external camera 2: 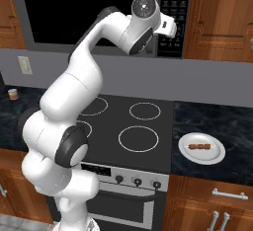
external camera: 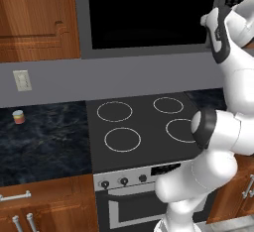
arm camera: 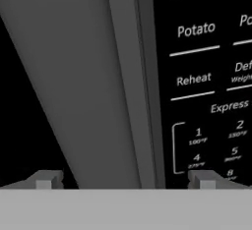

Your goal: Pick the kebab skewer from the counter and place it in the microwave. Then turn on the microwave.

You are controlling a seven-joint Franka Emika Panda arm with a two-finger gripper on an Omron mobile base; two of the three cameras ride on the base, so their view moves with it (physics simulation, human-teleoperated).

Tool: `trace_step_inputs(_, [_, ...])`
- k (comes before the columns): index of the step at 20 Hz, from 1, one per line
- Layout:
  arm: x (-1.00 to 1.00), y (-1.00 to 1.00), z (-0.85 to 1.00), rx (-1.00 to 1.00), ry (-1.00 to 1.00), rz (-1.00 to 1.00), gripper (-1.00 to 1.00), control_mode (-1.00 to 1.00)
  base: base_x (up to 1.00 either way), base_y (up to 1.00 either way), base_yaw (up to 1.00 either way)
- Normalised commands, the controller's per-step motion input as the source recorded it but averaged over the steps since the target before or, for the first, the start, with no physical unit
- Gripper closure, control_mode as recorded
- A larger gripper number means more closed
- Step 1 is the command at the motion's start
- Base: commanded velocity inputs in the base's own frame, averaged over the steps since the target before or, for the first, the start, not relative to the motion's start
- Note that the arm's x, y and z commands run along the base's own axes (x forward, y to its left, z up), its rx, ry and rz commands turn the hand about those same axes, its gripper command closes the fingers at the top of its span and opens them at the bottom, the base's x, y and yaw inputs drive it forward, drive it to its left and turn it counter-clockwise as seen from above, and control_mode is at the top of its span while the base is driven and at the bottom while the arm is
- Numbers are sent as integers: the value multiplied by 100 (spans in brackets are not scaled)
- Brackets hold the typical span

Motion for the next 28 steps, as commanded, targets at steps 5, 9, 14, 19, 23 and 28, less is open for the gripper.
trace_step_inputs(5, [26, 0, 0, 1, -1, 1, 100, -100, 0, 0, 0])
trace_step_inputs(9, [6, 0, 0, 0, -1, 0, 100, -100, 0, 0, 0])
trace_step_inputs(14, [0, 22, 0, 0, -4, 0, 100, -100, 0, 0, 0])
trace_step_inputs(19, [-28, 39, 0, 0, -7, 0, 100, -100, 0, 0, 0])
trace_step_inputs(23, [-87, 36, 11, 0, -15, 0, 100, -100, 0, 0, 0])
trace_step_inputs(28, [-100, 30, 19, 0, -15, 0, 100, -100, 0, 0, 0])
